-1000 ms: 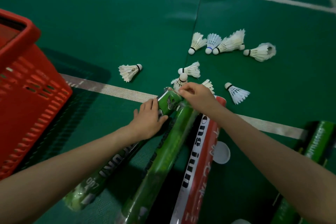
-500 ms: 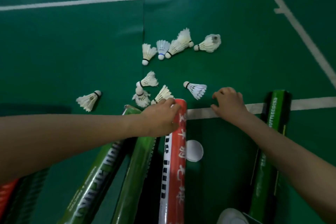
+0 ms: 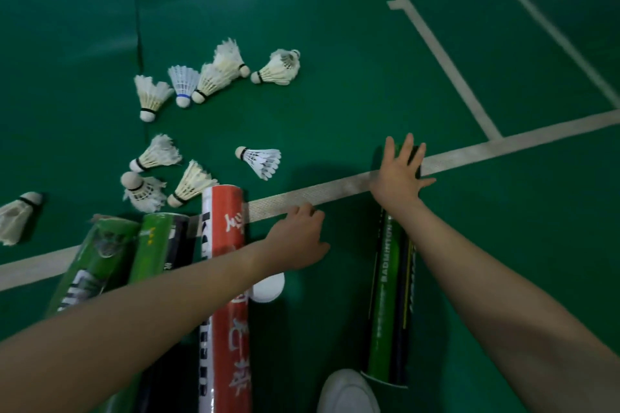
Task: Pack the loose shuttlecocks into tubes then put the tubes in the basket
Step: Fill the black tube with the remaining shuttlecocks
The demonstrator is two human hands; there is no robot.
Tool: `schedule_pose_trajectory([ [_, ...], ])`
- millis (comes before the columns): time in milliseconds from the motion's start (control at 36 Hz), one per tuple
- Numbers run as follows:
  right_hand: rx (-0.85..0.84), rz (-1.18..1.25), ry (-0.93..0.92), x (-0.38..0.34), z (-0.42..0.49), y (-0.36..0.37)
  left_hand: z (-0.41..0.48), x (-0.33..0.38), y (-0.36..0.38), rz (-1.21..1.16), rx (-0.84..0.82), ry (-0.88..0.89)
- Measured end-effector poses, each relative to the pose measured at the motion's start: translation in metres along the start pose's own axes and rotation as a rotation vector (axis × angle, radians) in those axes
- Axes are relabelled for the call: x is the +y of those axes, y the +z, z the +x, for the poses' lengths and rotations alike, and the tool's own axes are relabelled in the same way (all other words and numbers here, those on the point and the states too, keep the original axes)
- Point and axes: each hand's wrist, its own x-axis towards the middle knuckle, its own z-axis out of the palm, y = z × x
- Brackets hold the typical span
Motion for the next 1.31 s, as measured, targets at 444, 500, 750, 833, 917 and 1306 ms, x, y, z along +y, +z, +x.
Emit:
schedule_pose_trajectory([
  [444,0.017,0.552,0.007,-0.045,0.015,-0.054,-0.003,0.035,0.016,-0.924,-0.063,-0.117],
  [500,0.036,0.657,-0.006,-0.058,0.019,-0.071,-0.005,0.028,0.009,-1.083,-0.017,-0.147],
  [750,-0.099,1.204,0.036,-0.102,0.03,-0.099,-0.022,-0.024,-0.053,-1.223,0.07,-0.126],
  [833,-0.152,1.338,0.007,-0.126,0.023,-0.098,-0.027,-0.038,-0.077,-1.2,0.109,-0.131],
  [917,-0.229,1.444,-0.017,-0.153,0.009,-0.087,-0.035,-0.056,-0.097,-1.109,0.206,-0.191],
  [1306,-0.378,1.145,-0.236,-0.224,-0.025,-0.033,-0.088,-0.169,-0.112,-0.119,0.356,-0.403],
])
